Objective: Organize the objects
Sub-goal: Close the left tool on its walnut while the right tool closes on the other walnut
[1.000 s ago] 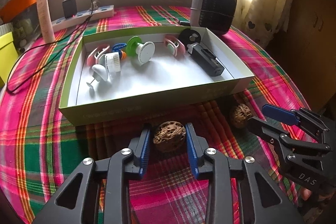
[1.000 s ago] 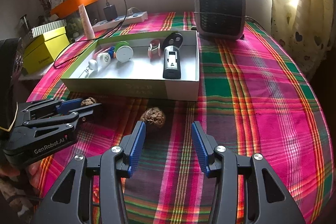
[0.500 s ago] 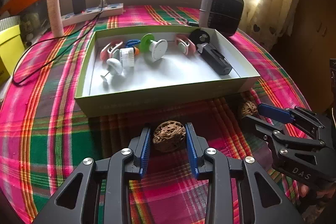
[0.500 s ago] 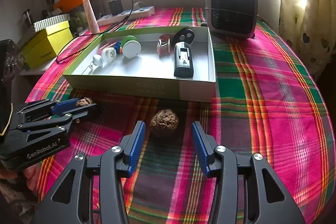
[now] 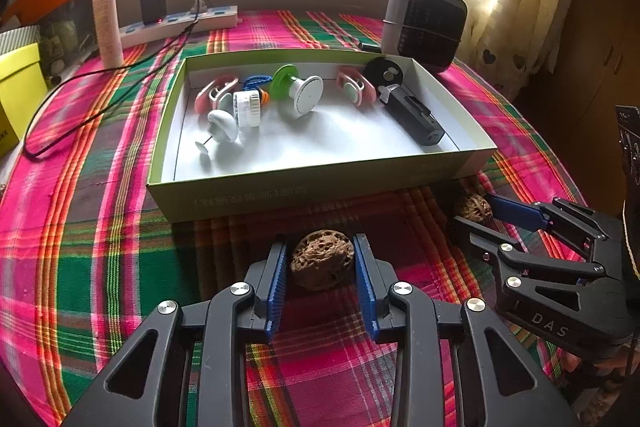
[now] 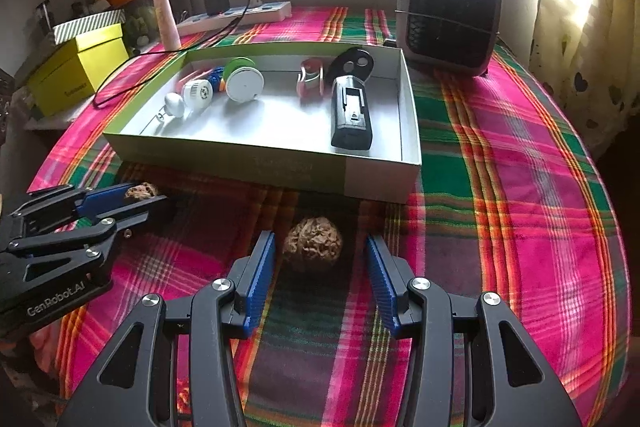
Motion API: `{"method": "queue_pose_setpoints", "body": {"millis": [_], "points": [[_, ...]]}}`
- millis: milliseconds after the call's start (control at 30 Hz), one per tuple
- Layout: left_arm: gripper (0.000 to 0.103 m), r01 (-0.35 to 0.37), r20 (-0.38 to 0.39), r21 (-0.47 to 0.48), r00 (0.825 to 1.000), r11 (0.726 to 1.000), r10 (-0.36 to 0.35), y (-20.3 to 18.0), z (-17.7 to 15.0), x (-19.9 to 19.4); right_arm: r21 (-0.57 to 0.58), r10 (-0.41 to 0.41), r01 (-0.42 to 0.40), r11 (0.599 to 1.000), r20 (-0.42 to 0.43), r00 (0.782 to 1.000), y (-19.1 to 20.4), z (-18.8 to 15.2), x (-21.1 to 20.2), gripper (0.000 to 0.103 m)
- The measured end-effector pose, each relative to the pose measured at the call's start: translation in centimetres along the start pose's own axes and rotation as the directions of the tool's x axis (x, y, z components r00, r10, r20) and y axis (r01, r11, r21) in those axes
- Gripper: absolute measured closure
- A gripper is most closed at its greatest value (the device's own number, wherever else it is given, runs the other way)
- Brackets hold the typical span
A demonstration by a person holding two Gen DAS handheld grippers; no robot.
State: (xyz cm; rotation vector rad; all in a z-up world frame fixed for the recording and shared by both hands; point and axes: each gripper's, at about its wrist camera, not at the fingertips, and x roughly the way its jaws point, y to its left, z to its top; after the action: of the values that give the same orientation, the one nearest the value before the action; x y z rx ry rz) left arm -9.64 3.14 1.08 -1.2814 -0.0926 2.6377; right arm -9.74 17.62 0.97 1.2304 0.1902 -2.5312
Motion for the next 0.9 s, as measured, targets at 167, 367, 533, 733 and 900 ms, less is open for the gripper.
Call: {"method": "queue_pose_setpoints", "body": {"millis": [167,367,533,733,900], "points": [[0.073,0.001,0.0,-0.001,1.0,1.0,-0.001,0.02,0.06,0.02,-0.008,-0.017,0.017,1.0,0.001,1.0,0.1,-0.06,-0.01,0.056],[0.073,0.001,0.0,-0.001,1.0,1.0,-0.001,0.03,0.04,0.0,0.001,-0.026,0.026,1.0,0.001,1.0,-0.07,-0.04,-0.06,0.056],[0.073,0.001,0.0,-0.001,1.0,1.0,-0.001,0.03,0.03,-0.01,0.004,-0.022,0.022,1.0,0.002,1.0,-0.08,-0.05,-0.08,0.056],[0.073,0.001,0.001,0.0,1.0,1.0,-0.001,-0.01,0.02,-0.01,0.012,-0.033,0.033,0.999,0.005,0.999,-0.26,-0.03,-0.15,0.066],[0.073,0.001,0.001,-0.001,1.0,1.0,-0.001,0.03,0.0,-0.05,0.014,-0.032,0.032,0.999,0.007,0.999,-0.31,-0.08,-0.19,0.071]]}}
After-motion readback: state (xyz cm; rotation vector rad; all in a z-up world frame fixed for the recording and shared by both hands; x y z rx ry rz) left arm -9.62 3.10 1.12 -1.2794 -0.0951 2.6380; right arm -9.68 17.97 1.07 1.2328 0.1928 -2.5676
